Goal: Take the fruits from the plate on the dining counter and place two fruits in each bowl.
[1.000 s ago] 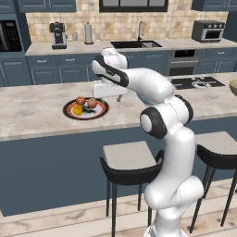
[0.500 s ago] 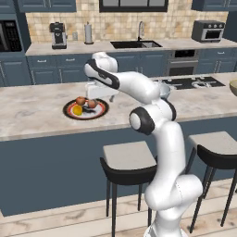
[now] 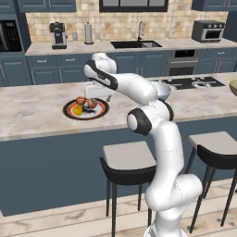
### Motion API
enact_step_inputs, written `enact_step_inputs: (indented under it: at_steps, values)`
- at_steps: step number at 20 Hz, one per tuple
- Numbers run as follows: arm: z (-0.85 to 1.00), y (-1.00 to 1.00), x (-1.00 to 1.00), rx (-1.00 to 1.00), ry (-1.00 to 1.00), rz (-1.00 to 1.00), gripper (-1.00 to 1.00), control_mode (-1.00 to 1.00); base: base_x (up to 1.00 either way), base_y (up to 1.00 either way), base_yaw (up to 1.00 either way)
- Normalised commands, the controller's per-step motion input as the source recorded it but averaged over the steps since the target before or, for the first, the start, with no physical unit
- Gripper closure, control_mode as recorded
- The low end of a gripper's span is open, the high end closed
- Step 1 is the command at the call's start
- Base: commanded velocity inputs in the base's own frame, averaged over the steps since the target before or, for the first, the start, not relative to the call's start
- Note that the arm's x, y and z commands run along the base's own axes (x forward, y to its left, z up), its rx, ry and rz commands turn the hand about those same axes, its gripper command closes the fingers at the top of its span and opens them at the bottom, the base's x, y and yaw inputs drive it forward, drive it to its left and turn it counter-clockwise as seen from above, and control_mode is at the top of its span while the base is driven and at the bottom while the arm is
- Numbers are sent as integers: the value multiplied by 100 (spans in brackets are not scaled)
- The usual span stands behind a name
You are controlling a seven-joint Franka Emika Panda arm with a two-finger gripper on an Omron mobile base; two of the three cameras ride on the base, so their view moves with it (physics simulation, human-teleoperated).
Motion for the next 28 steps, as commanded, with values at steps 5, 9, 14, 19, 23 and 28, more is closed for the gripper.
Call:
enact_step_inputs:
  at_steps: [5, 9, 14, 19, 23, 28]
  values:
    - [-10, 6, 0, 6, -31, 0, -100, -100, 0, 0, 0]
    - [-20, 4, 3, 12, -25, 0, -100, -100, 0, 0, 0]
    - [-37, 4, 2, 13, -15, 0, -100, -100, 0, 0, 0]
    - [-19, 6, 3, 1, -22, -3, -100, -100, 0, 0, 0]
    - [0, 19, 19, 0, -14, -2, -100, -100, 0, 0, 0]
    - [0, 17, 45, 0, -1, 0, -100, -100, 0, 0, 0]
